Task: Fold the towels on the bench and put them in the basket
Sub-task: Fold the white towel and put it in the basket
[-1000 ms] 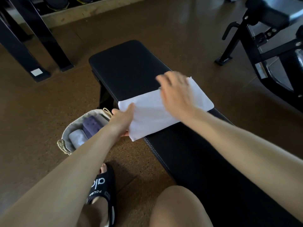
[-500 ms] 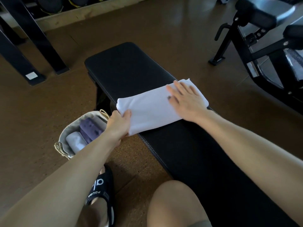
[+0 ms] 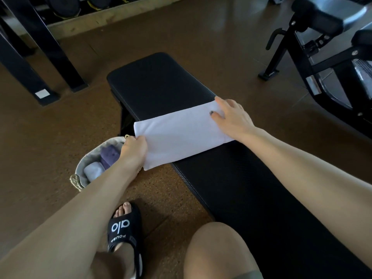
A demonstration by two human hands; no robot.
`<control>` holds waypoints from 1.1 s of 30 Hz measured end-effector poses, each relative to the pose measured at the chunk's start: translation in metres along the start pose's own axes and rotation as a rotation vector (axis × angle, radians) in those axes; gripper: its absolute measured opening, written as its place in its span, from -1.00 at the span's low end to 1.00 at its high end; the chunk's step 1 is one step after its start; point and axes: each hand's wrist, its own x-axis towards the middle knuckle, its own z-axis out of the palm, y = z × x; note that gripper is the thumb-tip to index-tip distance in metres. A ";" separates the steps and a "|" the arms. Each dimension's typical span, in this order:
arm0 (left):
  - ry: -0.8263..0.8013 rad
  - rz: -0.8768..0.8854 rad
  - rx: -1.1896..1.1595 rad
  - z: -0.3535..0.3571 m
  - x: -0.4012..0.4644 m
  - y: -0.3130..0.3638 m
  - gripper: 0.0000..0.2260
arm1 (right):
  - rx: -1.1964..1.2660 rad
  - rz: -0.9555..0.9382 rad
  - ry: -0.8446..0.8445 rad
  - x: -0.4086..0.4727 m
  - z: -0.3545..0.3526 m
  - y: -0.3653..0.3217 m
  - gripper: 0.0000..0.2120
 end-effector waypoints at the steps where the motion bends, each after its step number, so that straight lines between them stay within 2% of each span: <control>1: -0.021 -0.025 -0.037 0.002 -0.001 0.002 -0.44 | 0.040 0.042 0.017 0.003 -0.005 -0.001 -0.41; 3: -0.021 -0.014 -0.059 0.006 -0.003 0.005 -0.40 | 0.082 0.089 0.043 0.006 -0.013 -0.004 -0.38; 6: 0.060 0.086 0.042 0.011 -0.007 0.006 -0.58 | 0.137 0.170 0.061 0.007 -0.018 -0.011 -0.33; 9: 0.087 0.179 0.073 0.006 -0.014 0.008 -0.75 | 0.146 0.273 -0.001 0.005 -0.022 -0.013 -0.29; 13: 0.106 0.286 0.018 -0.005 -0.018 0.012 -0.79 | 0.190 0.325 -0.067 -0.001 -0.030 -0.004 -0.16; 15: 0.109 0.306 -0.006 -0.008 -0.018 0.015 -0.84 | 0.240 0.337 -0.097 -0.007 -0.033 -0.001 -0.15; 21: 0.073 0.392 0.007 -0.012 -0.016 0.018 -0.76 | 0.450 0.418 -0.174 -0.032 -0.036 0.008 -0.27; 27: -0.026 0.444 0.058 -0.011 -0.027 0.017 -0.76 | 0.970 0.531 -0.372 -0.063 -0.055 0.029 -0.77; 28: -0.039 0.466 0.057 -0.009 -0.029 0.017 -0.77 | 0.991 0.533 -0.386 -0.067 -0.058 0.031 -0.78; 31: -0.086 0.502 0.063 -0.007 -0.036 0.020 -0.81 | 0.931 0.478 -0.411 -0.077 -0.060 0.039 -0.59; 33: -0.095 0.507 0.067 -0.006 -0.035 0.021 -0.83 | 0.920 0.446 -0.394 -0.084 -0.061 0.043 -0.62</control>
